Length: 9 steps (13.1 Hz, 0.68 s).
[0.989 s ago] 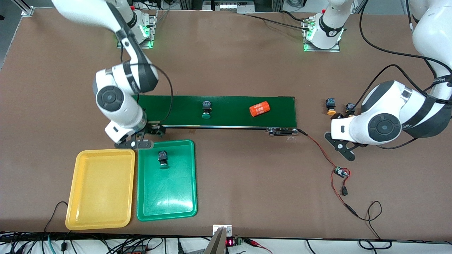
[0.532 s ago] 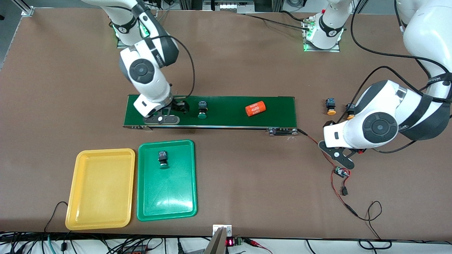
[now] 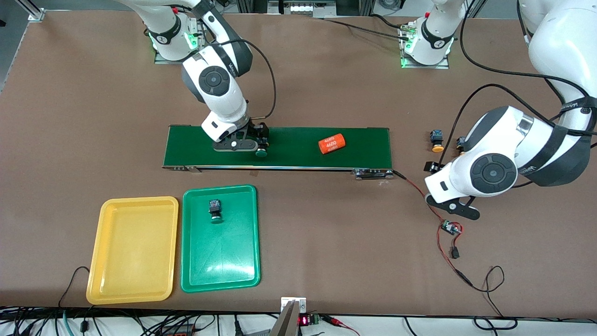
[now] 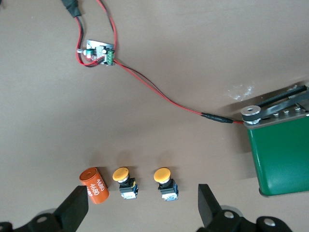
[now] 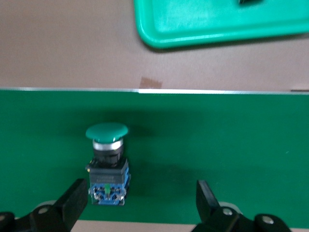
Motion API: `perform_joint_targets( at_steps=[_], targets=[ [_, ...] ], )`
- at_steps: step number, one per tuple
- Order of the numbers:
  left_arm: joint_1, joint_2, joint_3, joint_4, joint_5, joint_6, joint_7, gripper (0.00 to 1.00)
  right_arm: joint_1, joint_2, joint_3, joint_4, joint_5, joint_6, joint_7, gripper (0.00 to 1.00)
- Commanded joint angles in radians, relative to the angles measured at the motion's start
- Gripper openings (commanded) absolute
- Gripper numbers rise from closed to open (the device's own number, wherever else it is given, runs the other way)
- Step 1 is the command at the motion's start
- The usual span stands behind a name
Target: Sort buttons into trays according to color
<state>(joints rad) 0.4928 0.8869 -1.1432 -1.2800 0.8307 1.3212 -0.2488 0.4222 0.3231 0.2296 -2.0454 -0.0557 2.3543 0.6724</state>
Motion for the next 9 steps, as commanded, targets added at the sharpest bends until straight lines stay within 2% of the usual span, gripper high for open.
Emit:
perform_joint_targets(
  at_steps=[1, 3, 5, 7, 9],
  targets=[
    [-0.016, -0.020, 0.103, 0.037, -0.128, -0.011, -0.004, 1.00, 0.009, -0.009, 0.002, -0.030, 0.011, 0.016, 0.016, 1.00],
    [-0.028, -0.103, 0.289, 0.021, -0.319, 0.074, 0.011, 1.00, 0.009, -0.003, 0.002, -0.033, 0.011, 0.017, 0.016, 1.00],
    [-0.106, -0.222, 0.495, -0.088, -0.485, 0.186, 0.019, 1.00, 0.010, 0.014, 0.002, -0.033, 0.011, 0.017, 0.016, 1.00],
    [-0.206, -0.325, 0.676, -0.232, -0.567, 0.304, 0.034, 1.00, 0.009, 0.025, 0.002, -0.033, 0.011, 0.019, 0.016, 1.00],
    [-0.288, -0.390, 0.808, -0.361, -0.587, 0.404, 0.072, 1.00, 0.006, 0.043, 0.002, -0.029, 0.011, 0.025, 0.016, 1.00]
  ],
)
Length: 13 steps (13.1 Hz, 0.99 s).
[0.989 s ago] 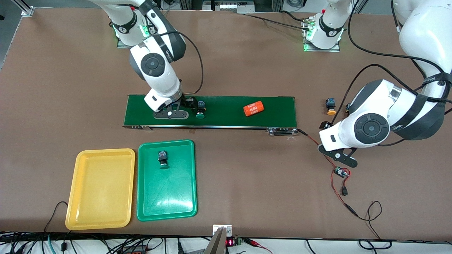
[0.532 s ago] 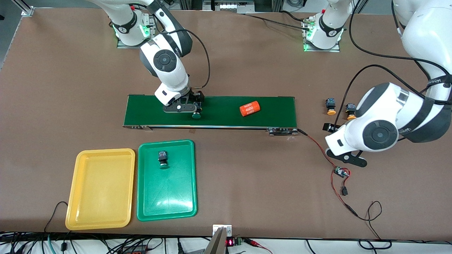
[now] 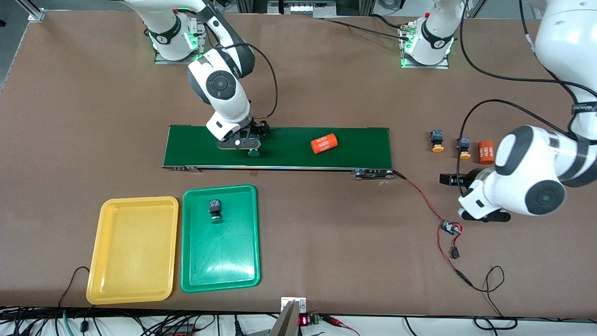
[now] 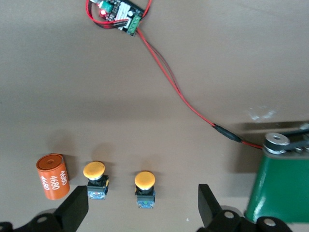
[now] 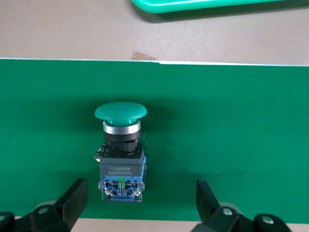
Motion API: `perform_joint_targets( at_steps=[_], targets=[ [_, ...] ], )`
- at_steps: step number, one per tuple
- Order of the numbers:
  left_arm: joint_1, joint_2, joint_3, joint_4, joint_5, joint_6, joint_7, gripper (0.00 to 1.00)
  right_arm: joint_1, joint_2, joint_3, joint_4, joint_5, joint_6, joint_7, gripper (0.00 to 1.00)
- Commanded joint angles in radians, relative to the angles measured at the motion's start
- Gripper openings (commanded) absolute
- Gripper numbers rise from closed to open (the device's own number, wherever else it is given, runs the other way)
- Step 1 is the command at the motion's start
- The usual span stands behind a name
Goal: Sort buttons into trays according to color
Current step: 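Carry the green button toward the green tray while the left grasps yellow button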
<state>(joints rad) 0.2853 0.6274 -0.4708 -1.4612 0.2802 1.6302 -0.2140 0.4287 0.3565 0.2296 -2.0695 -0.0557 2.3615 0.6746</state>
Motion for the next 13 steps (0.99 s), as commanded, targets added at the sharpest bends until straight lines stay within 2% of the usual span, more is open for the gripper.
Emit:
perform_joint_targets(
  at_steps=[1, 2, 3, 5, 7, 8, 10, 11, 13],
  targets=[
    [-0.131, -0.149, 0.200, -0.239, -0.036, 0.115, 0.039, 1.00, -0.001, 0.019, 0.002, -0.003, 0.011, 0.031, 0.014, 1.00],
    [-0.144, -0.164, 0.214, -0.287, -0.038, 0.119, 0.039, 1.00, -0.004, 0.025, 0.001, -0.003, 0.010, 0.039, 0.013, 0.99],
    [-0.137, -0.185, 0.207, -0.330, -0.038, 0.119, 0.019, 1.00, -0.007, 0.025, 0.001, -0.003, 0.007, 0.041, 0.011, 0.93],
    [-0.077, -0.216, 0.118, -0.384, -0.039, 0.135, -0.065, 1.00, -0.014, 0.025, -0.001, -0.001, 0.007, 0.039, -0.001, 0.70],
    [-0.084, -0.251, 0.098, -0.427, -0.036, 0.146, -0.165, 1.00, -0.019, 0.022, -0.006, 0.000, 0.005, 0.036, -0.003, 0.40],
    [-0.081, -0.270, 0.097, -0.456, -0.035, 0.154, -0.162, 1.00, -0.031, 0.018, -0.006, 0.002, 0.005, 0.035, -0.003, 0.28],
    [-0.080, -0.328, 0.101, -0.560, -0.036, 0.251, -0.118, 1.00, -0.051, 0.007, -0.006, 0.006, 0.005, 0.030, -0.021, 0.19],
    [-0.093, -0.389, 0.110, -0.653, -0.036, 0.342, -0.114, 1.00, -0.060, 0.001, -0.006, 0.012, 0.005, 0.030, -0.042, 0.16],
    [-0.123, -0.457, 0.164, -0.799, -0.036, 0.495, -0.088, 1.00, -0.070, -0.014, -0.007, 0.014, 0.005, 0.027, -0.059, 0.14]
  ],
)
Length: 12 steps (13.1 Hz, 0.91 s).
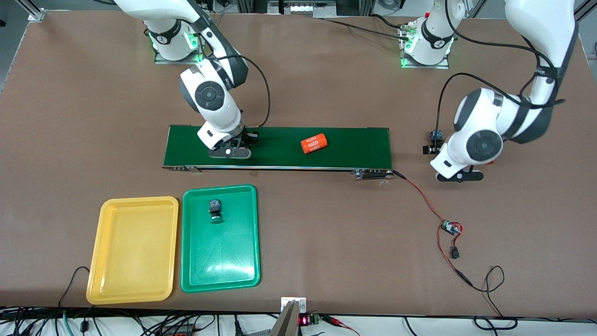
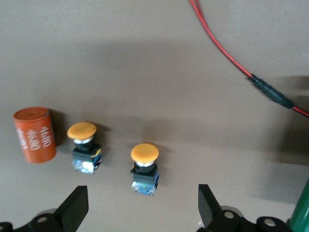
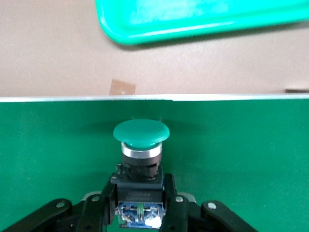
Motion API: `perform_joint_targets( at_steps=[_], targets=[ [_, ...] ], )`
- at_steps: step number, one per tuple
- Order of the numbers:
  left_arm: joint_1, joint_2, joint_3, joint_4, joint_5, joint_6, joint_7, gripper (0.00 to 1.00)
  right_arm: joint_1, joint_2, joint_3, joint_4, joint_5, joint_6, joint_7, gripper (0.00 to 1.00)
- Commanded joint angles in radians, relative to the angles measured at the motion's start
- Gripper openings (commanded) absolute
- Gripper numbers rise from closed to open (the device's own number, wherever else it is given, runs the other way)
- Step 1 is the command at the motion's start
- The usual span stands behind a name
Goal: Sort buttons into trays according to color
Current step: 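Carry the green button toward the green tray while the left grasps yellow button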
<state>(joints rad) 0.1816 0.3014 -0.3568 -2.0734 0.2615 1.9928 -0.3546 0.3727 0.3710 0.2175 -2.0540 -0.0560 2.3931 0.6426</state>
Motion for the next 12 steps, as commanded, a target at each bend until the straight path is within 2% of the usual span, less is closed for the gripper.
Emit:
perform_joint_targets(
  at_steps=[1, 2, 5, 7, 9, 12],
  targets=[
    [-0.034, -0.140, 0.074, -0.238, -0.019, 0.193, 0.090, 1.00, -0.015, -0.038, 0.002, 0.011, 0.004, -0.014, -0.029, 0.14],
    [-0.047, -0.142, 0.105, -0.276, -0.019, 0.243, 0.103, 1.00, -0.023, -0.041, -0.004, 0.041, -0.007, -0.034, -0.035, 0.14],
    [-0.060, -0.131, 0.116, -0.405, -0.019, 0.427, 0.105, 1.00, -0.034, -0.023, -0.030, 0.199, -0.073, -0.066, -0.136, 0.14],
    [-0.060, -0.114, 0.134, -0.438, -0.019, 0.486, 0.117, 1.00, -0.049, 0.035, -0.041, 0.291, -0.076, -0.063, -0.184, 0.14],
    [-0.060, -0.075, 0.137, -0.471, -0.019, 0.578, 0.118, 0.95, -0.063, 0.103, -0.041, 0.357, -0.076, -0.057, -0.214, 0.15],
    [-0.064, -0.053, 0.177, -0.471, -0.010, 0.601, 0.144, 0.92, -0.067, 0.219, -0.070, 0.425, -0.078, 0.021, -0.250, 0.15]
  ],
)
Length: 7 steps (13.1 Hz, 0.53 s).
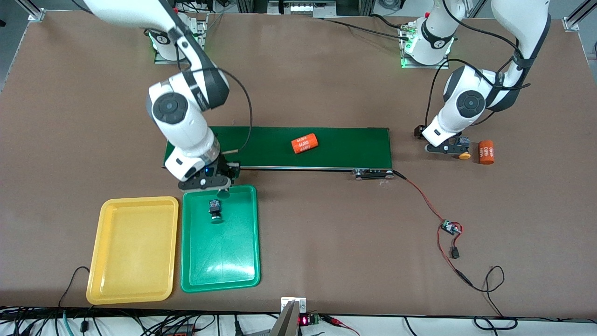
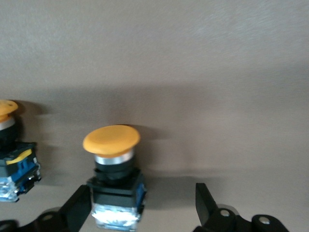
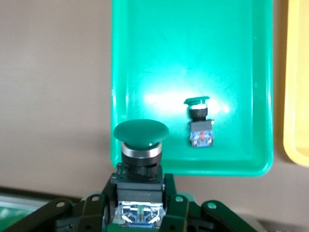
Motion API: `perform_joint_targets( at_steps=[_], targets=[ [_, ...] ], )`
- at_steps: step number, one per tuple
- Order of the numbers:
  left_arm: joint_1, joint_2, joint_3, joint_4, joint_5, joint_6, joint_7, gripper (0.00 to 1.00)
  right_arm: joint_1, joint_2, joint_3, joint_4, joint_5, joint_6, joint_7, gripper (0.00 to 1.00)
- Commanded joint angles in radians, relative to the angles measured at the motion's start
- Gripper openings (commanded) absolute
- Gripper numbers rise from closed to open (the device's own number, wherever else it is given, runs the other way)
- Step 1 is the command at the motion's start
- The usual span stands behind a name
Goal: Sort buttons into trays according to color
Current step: 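Carry the green button toward the green tray while the left grasps yellow button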
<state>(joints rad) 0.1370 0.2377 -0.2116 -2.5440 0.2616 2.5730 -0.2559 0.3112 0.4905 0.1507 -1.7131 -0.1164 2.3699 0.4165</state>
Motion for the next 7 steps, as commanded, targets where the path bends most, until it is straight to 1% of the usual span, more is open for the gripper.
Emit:
perform_joint_targets(
  at_steps=[1, 2, 3, 4, 6, 7],
  targets=[
    [-0.019, 0.012, 0.032, -0.001, -0.008, 0.021, 0.047, 0.91, -0.006, 0.137, -0.005, 0.101, -0.025, 0.092, -0.025, 0.15],
    [-0.019, 0.014, 0.032, 0.001, -0.008, 0.021, 0.047, 0.89, -0.007, 0.164, -0.011, 0.104, -0.041, 0.135, -0.025, 0.15],
    [-0.019, 0.015, 0.032, -0.001, -0.008, 0.021, 0.047, 0.83, -0.006, 0.183, -0.019, 0.102, -0.049, 0.175, -0.027, 0.15],
    [-0.019, 0.017, 0.032, 0.001, -0.008, 0.021, 0.047, 0.64, -0.007, 0.194, -0.019, 0.102, -0.051, 0.202, -0.028, 0.15],
    [-0.019, 0.012, 0.031, 0.004, -0.008, 0.009, 0.033, 0.28, -0.007, 0.201, -0.019, 0.102, -0.051, 0.215, -0.025, 0.16],
    [-0.019, 0.008, 0.031, 0.008, -0.008, 0.007, 0.033, 0.19, -0.007, 0.206, -0.019, 0.104, -0.051, 0.216, -0.024, 0.18]
  ],
)
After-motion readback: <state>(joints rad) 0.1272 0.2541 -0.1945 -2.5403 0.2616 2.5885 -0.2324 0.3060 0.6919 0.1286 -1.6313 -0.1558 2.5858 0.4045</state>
